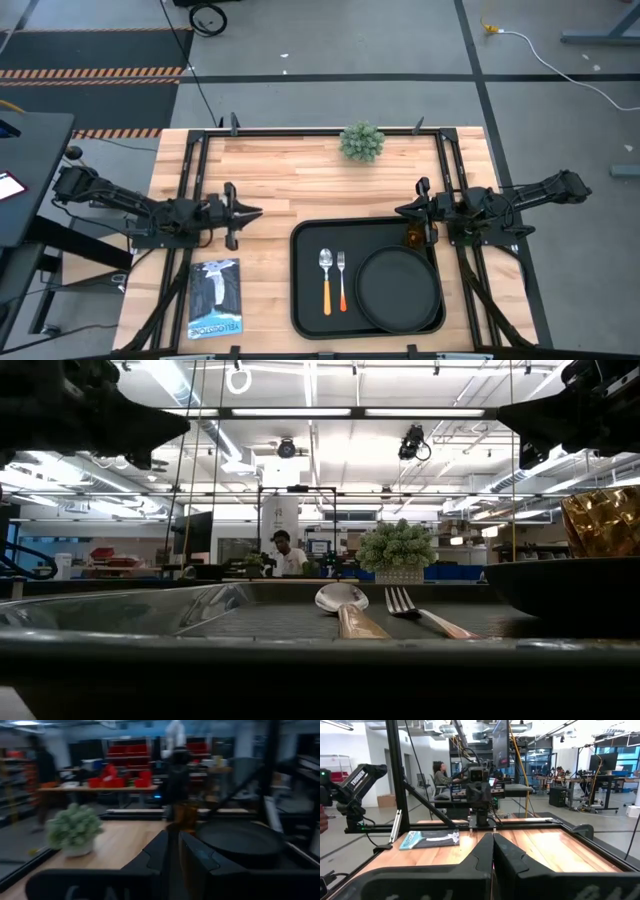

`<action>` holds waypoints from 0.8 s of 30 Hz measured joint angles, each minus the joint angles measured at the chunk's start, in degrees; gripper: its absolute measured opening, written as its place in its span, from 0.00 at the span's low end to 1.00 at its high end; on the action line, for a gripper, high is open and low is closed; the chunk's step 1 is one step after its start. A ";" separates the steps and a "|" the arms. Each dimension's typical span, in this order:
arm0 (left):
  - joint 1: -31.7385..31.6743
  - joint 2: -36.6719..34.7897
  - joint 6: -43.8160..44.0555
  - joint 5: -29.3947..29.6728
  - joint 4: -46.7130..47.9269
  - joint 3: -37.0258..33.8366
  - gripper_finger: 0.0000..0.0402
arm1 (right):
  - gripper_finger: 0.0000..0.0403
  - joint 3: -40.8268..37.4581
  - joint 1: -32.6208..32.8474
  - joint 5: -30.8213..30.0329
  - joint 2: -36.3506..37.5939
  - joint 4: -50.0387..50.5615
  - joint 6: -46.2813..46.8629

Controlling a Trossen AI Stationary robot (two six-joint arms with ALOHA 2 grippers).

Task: Pick and place plate/cup/fork/spoon on tray
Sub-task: Return to Home Position

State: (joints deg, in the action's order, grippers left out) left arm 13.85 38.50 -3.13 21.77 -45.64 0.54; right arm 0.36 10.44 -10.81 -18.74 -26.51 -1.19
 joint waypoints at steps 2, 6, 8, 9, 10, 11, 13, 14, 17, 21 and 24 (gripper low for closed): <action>0.00 -0.11 -0.82 -3.54 0.12 0.00 0.13 | 0.04 0.00 0.00 0.00 0.00 0.00 0.00; -0.02 -0.11 -0.99 -9.12 1.01 0.00 0.13 | 0.04 0.00 0.00 0.00 0.00 0.01 0.00; -0.02 -0.12 -1.02 -11.20 1.08 0.00 0.12 | 0.04 0.00 0.00 0.00 0.00 -0.01 0.00; -0.02 -0.21 -1.04 -11.81 1.31 0.00 0.11 | 0.04 0.00 0.00 0.00 0.00 0.00 0.00; -0.03 -0.56 -1.07 -11.99 2.18 0.00 0.10 | 0.04 0.00 0.00 0.00 0.00 -0.01 0.00; -0.21 -0.92 -1.09 -12.00 2.96 0.00 0.09 | 0.04 0.00 0.00 0.00 0.00 -0.01 0.00; -0.98 -2.02 -0.67 -11.65 6.02 0.00 0.06 | 0.04 0.00 0.00 0.00 0.00 -0.01 0.00; -1.34 -2.53 -0.53 -10.96 7.45 0.00 0.04 | 0.04 0.00 0.00 0.00 0.00 0.00 0.00; -2.15 -3.59 1.41 -6.10 10.95 0.00 0.01 | 0.04 0.00 0.00 0.00 0.00 0.01 0.00; -2.23 -3.80 2.46 0.97 11.52 0.00 0.02 | 0.04 0.00 0.00 0.00 0.00 0.01 0.00; -2.23 -4.35 2.22 2.44 11.69 0.00 0.03 | 0.04 0.00 0.00 0.00 0.00 0.01 0.00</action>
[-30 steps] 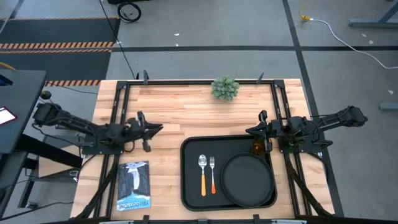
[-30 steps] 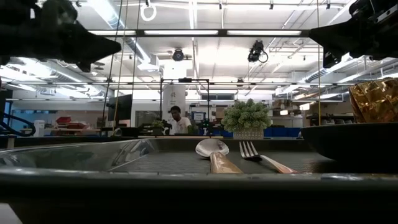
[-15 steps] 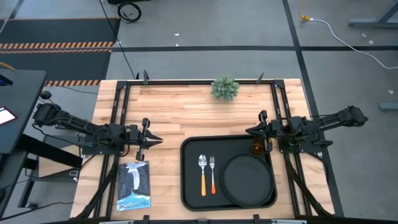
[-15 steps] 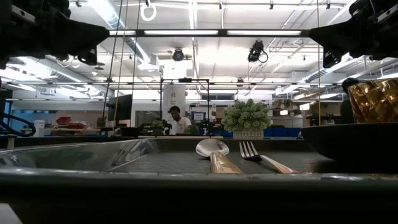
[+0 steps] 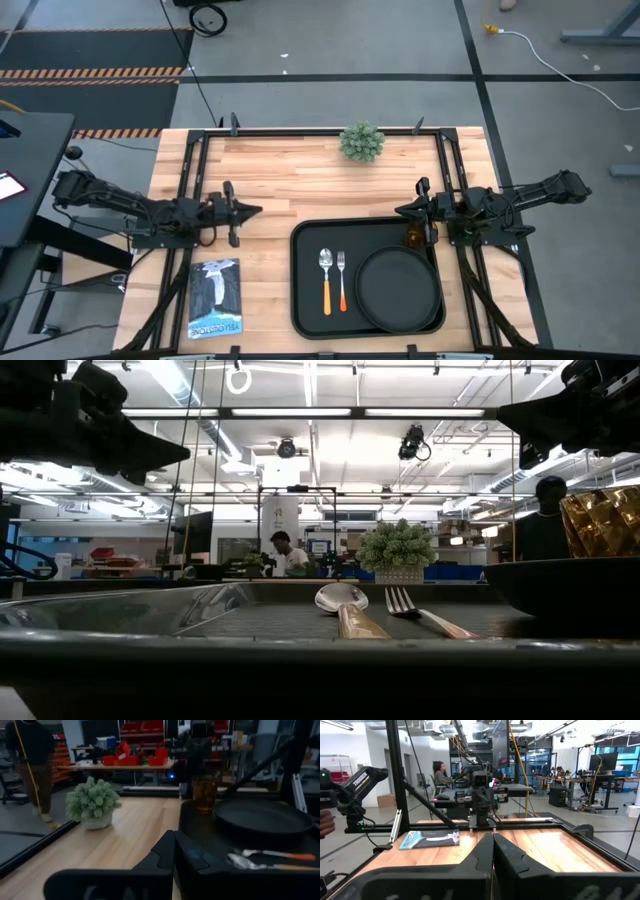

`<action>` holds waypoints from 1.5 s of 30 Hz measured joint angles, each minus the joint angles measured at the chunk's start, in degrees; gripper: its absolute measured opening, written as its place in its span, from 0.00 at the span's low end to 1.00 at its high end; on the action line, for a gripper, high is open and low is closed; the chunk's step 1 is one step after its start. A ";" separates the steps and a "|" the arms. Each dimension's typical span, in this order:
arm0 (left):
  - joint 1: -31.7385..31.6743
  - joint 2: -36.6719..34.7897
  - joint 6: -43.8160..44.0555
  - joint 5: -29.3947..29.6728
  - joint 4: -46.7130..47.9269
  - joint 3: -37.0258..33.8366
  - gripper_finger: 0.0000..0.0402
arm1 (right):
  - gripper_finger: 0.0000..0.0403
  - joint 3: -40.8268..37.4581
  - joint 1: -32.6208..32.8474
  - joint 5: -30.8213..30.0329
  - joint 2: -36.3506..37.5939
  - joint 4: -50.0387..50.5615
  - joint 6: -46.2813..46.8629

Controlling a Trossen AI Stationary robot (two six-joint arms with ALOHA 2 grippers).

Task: Pick and place plate/cup/fork/spoon on tray
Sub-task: Return to Home Position

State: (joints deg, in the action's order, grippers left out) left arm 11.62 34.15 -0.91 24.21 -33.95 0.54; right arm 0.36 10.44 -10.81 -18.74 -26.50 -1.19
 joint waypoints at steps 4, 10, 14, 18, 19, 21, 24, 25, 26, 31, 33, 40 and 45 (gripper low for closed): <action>0.00 -3.89 0.07 -0.46 0.72 0.00 0.01 | 0.04 0.00 0.00 0.00 0.00 0.00 0.00; -0.83 -15.01 -0.15 -0.46 5.95 0.00 0.01 | 0.04 0.00 0.00 0.00 0.00 0.00 0.00; -1.87 -22.16 3.63 -0.12 13.03 0.00 0.01 | 0.04 0.00 0.00 0.00 0.00 0.01 0.00; -1.92 -27.65 4.98 1.27 16.98 0.00 0.00 | 0.04 0.00 -0.02 0.00 0.00 0.02 0.00; -1.92 -28.67 4.92 1.29 17.29 0.00 0.00 | 0.04 0.00 -0.02 0.00 0.02 0.00 0.00; -1.92 -30.16 4.66 1.29 17.20 0.00 0.01 | 0.04 0.00 -0.01 0.00 0.06 0.06 -0.02; -1.92 -31.06 3.61 1.28 17.94 0.00 0.01 | 0.04 0.00 -0.01 0.00 0.07 1.08 -0.01; -1.91 -31.09 3.30 1.27 18.19 0.00 0.01 | 0.04 0.00 0.00 0.00 0.16 1.05 0.00; -1.86 -31.10 3.19 1.29 18.50 -0.02 0.01 | 0.04 0.00 -0.02 0.00 0.22 1.01 0.00; -1.81 -31.10 3.04 1.10 20.16 -0.02 0.02 | 0.04 0.00 -0.02 0.00 1.33 5.69 -0.02; -1.81 -31.08 3.16 0.28 21.25 -0.02 0.02 | 0.04 0.00 -0.01 0.01 2.37 10.57 -0.02; -1.75 -31.08 2.35 -2.40 24.50 -0.02 0.02 | 0.04 0.00 -0.01 0.01 5.93 22.62 -0.02; -1.75 -31.08 0.43 -2.40 24.48 -0.02 0.02 | 0.04 0.00 -0.04 0.02 6.54 23.80 0.00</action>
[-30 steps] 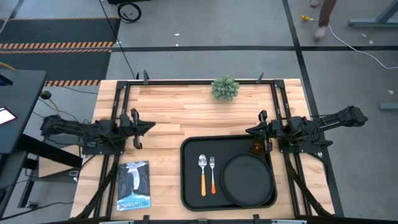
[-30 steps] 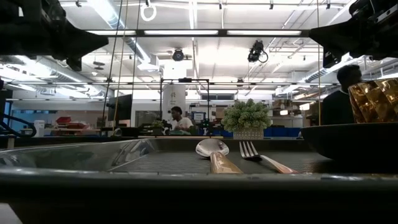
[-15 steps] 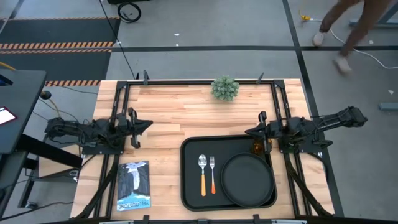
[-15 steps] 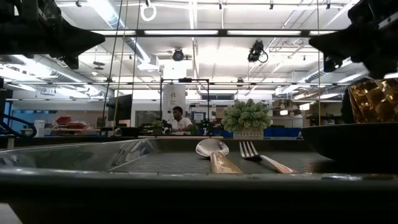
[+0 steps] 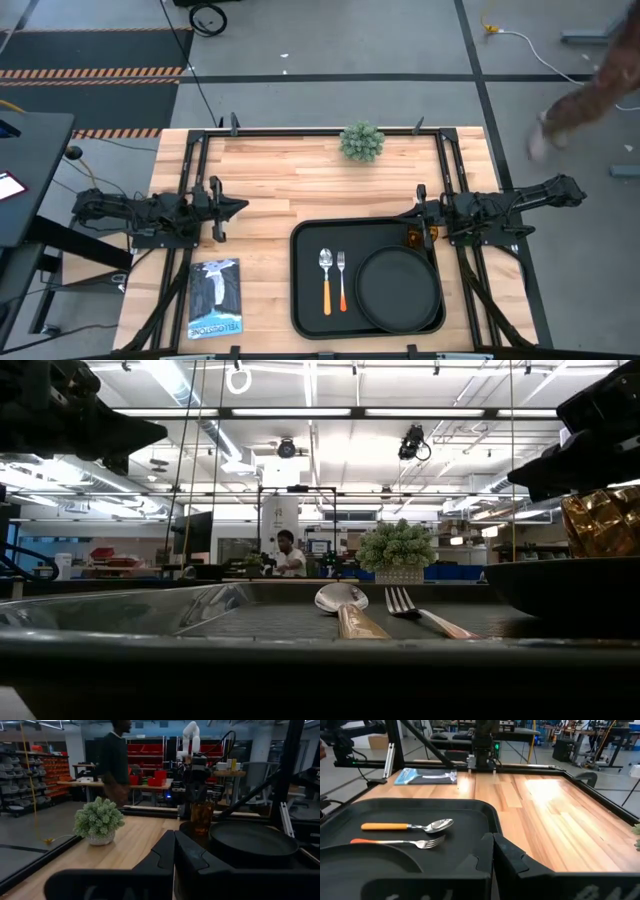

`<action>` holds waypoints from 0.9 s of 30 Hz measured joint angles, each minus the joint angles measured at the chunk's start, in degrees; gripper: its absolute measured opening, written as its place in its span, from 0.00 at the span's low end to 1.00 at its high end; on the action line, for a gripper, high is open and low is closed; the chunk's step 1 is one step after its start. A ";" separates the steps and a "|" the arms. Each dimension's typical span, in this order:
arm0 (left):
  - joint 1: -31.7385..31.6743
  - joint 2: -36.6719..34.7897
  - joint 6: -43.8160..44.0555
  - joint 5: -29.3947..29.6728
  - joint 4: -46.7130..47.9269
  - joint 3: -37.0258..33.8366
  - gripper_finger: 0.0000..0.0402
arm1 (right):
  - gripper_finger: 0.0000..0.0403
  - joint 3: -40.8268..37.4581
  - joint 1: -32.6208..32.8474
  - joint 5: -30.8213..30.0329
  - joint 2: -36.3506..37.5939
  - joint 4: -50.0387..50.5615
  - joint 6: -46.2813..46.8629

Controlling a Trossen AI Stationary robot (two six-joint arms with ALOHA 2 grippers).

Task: Pick and place plate/cup/fork/spoon on tray
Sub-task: Return to Home Position

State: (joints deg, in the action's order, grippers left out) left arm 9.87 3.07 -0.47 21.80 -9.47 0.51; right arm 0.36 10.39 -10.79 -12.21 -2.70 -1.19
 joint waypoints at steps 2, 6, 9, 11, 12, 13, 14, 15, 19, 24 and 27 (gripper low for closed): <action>0.00 0.00 0.09 -0.10 -0.02 0.00 0.02 | 0.04 0.00 0.00 0.00 -0.01 0.09 -0.02; 0.00 0.00 1.15 -0.25 -0.42 0.00 0.02 | 0.04 0.00 0.00 0.00 0.00 -0.10 -0.02; 0.00 0.02 1.73 -0.26 -1.25 0.00 0.02 | 0.04 0.00 0.00 0.01 -0.04 -0.21 -0.02; 0.00 0.02 2.04 -0.26 -2.76 0.00 0.02 | 0.04 0.00 0.00 0.02 -0.02 -0.21 -0.02; 0.00 0.00 2.10 -0.28 -3.46 0.00 0.02 | 0.04 0.00 0.00 0.00 -0.02 -0.22 -0.02; 0.00 0.00 2.21 -0.55 -4.05 0.00 0.02 | 0.04 0.00 0.00 0.00 -0.03 -0.22 -0.02; 0.00 0.00 2.23 -1.05 -4.45 0.00 0.02 | 0.04 0.00 0.00 0.00 -0.04 -0.20 -0.02; 0.00 0.02 2.30 -1.81 -4.90 0.00 0.02 | 0.04 0.00 0.00 0.00 -0.02 -0.21 -0.02; 0.00 0.00 6.71 -2.78 -7.10 0.00 0.02 | 0.04 0.00 0.00 0.00 -0.04 -0.20 -0.02; 0.00 0.26 12.10 -2.40 -6.59 0.00 0.02 | 0.04 0.00 0.00 0.00 -0.13 -0.20 -0.02; 0.00 0.26 12.11 -2.40 -6.56 0.00 0.02 | 0.04 0.00 0.00 0.00 -0.13 -0.20 -0.02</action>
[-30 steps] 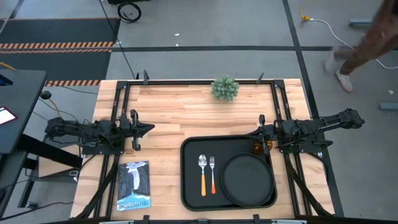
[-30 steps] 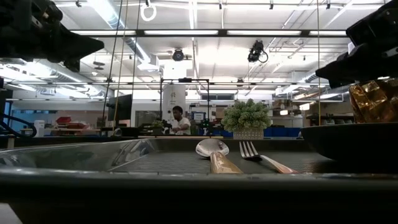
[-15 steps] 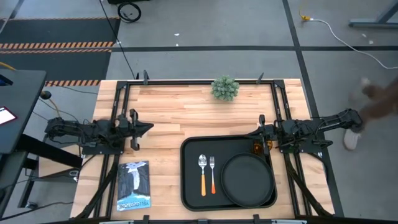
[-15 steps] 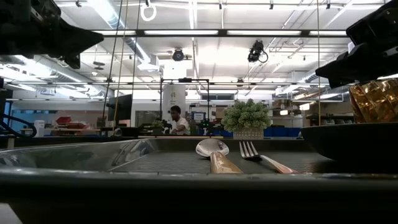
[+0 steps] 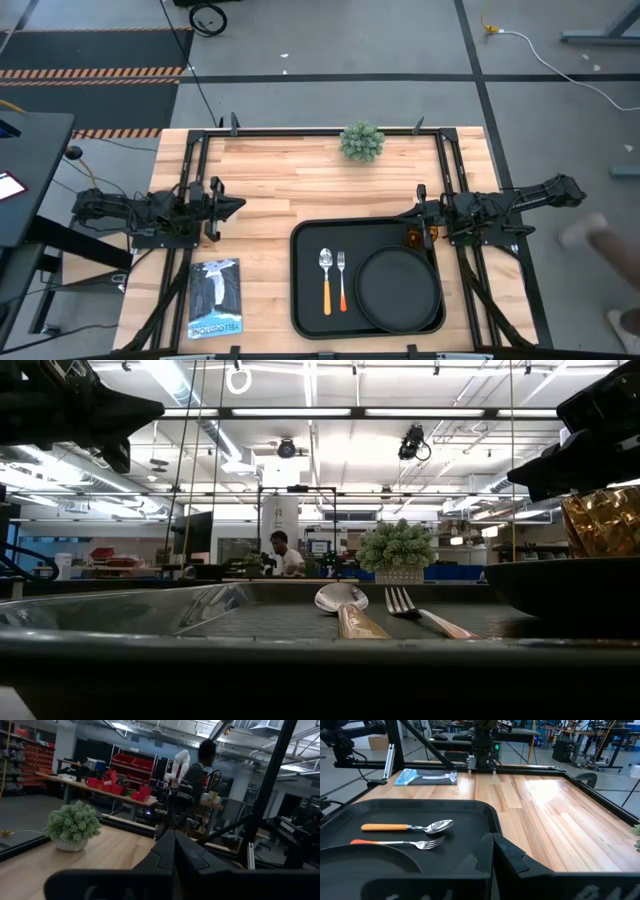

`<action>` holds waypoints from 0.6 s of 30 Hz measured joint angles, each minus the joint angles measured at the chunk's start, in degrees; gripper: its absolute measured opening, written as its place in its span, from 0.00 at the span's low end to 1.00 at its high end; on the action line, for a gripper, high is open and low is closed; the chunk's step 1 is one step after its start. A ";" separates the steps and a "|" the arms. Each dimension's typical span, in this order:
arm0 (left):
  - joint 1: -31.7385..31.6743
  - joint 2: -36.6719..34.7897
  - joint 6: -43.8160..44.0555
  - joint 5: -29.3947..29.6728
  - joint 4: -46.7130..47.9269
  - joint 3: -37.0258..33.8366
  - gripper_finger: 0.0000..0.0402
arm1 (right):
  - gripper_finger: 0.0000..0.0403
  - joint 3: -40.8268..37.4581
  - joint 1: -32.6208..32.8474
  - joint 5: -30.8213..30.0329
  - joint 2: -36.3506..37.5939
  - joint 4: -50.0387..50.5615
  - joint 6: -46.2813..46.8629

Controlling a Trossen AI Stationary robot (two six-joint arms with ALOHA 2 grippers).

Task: Pick and place plate/cup/fork/spoon on tray
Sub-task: Return to Home Position

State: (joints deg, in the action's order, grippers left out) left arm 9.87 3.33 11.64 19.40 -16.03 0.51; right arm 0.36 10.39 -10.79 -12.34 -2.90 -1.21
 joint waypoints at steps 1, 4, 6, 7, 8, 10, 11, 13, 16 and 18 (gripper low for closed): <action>0.00 0.00 0.00 0.00 0.00 0.00 0.02 | 0.04 0.00 0.00 0.00 0.00 0.00 0.00; 0.00 0.00 -0.22 0.02 -0.02 0.00 0.02 | 0.04 0.00 0.00 0.00 0.00 -0.02 0.02; 0.00 0.00 -0.24 0.02 -0.02 0.00 0.02 | 0.04 0.00 0.00 0.00 0.00 -0.01 0.00; 0.00 0.00 -0.24 0.02 -0.02 0.00 0.02 | 0.04 0.00 0.00 0.00 0.00 0.00 0.00; 0.00 0.00 -0.24 0.02 -0.02 0.00 0.02 | 0.04 0.00 0.00 0.00 0.00 -0.01 0.00; 0.00 0.00 -0.26 0.02 -0.02 0.00 0.02 | 0.04 0.00 0.00 0.00 0.00 0.00 0.00; 0.00 0.00 -0.26 0.04 -0.02 0.00 0.02 | 0.04 0.00 0.00 0.00 0.00 0.00 0.00; 0.00 0.00 -0.27 0.04 -0.02 0.00 0.02 | 0.04 0.00 0.00 0.00 0.00 0.00 0.00; 0.00 -0.01 -0.28 0.04 -0.02 0.00 0.02 | 0.04 0.00 0.00 0.00 0.00 -0.01 0.01; 0.00 -0.40 -0.28 0.04 -0.02 0.00 0.02 | 0.04 0.00 0.00 0.00 -0.01 0.00 0.02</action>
State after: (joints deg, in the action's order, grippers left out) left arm 9.87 2.94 11.35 19.44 -16.06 0.51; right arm 0.36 10.39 -10.79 -12.34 -2.90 -1.20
